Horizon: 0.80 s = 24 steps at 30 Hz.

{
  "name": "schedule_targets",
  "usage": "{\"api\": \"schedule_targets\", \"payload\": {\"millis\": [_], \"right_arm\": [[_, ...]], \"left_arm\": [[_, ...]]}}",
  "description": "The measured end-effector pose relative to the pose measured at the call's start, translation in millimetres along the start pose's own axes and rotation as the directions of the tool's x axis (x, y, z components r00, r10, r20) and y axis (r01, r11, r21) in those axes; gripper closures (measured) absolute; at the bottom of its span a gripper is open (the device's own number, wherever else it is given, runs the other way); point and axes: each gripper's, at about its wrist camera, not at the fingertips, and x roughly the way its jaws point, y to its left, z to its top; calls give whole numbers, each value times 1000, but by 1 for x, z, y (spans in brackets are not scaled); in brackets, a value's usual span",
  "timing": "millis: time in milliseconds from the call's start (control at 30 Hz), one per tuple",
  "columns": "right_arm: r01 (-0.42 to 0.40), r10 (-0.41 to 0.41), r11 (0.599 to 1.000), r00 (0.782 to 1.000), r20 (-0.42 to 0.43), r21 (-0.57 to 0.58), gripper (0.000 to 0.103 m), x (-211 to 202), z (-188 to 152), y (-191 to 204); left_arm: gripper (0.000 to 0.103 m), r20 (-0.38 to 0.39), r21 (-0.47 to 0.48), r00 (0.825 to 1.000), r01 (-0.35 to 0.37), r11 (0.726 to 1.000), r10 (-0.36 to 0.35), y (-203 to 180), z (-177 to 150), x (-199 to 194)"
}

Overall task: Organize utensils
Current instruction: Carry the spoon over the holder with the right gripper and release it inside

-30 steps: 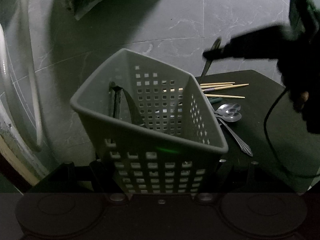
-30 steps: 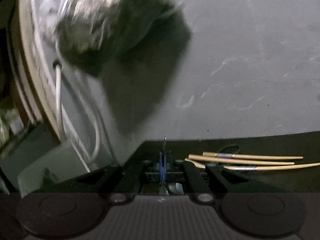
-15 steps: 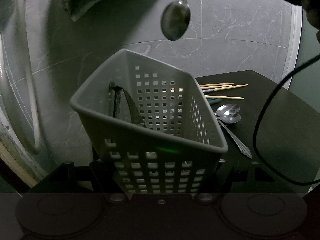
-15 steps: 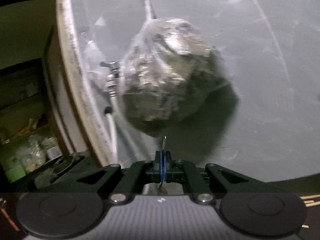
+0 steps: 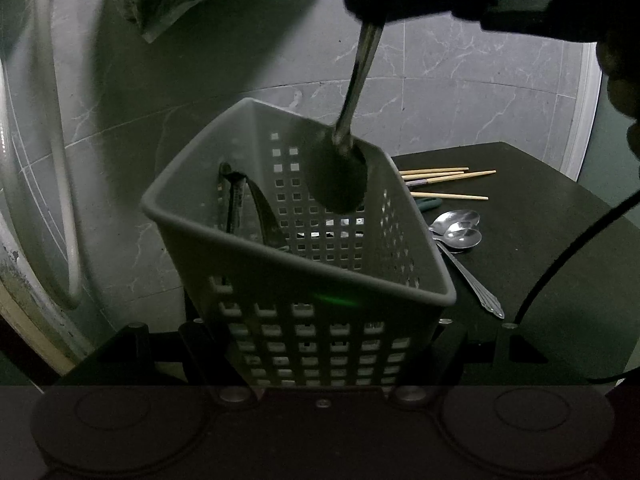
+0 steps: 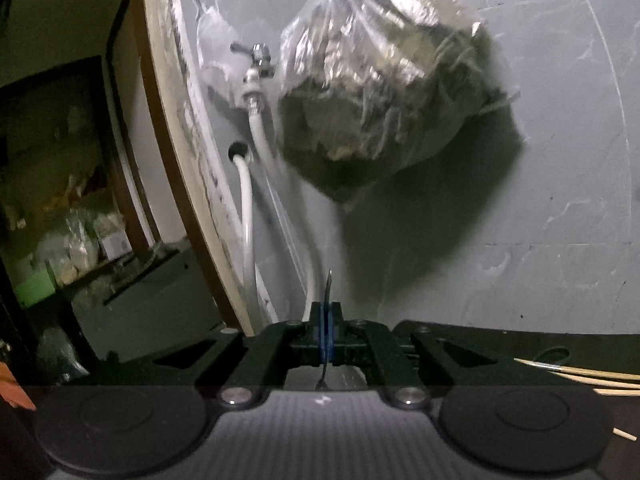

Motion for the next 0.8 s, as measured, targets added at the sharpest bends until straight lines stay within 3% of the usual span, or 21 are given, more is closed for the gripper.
{"api": "schedule_targets", "payload": {"millis": [200, 800], "right_arm": [[37, -40, 997, 998, -41, -68, 101, 8, -11, 9], [42, -52, 995, 993, -107, -94, 99, 20, -22, 11]], "left_arm": [[26, 0, 0, 1000, 0, 1000, 0, 0, 0, 0], [26, 1, -1, 1000, -1, 1000, 1, 0, 0, 0]]}}
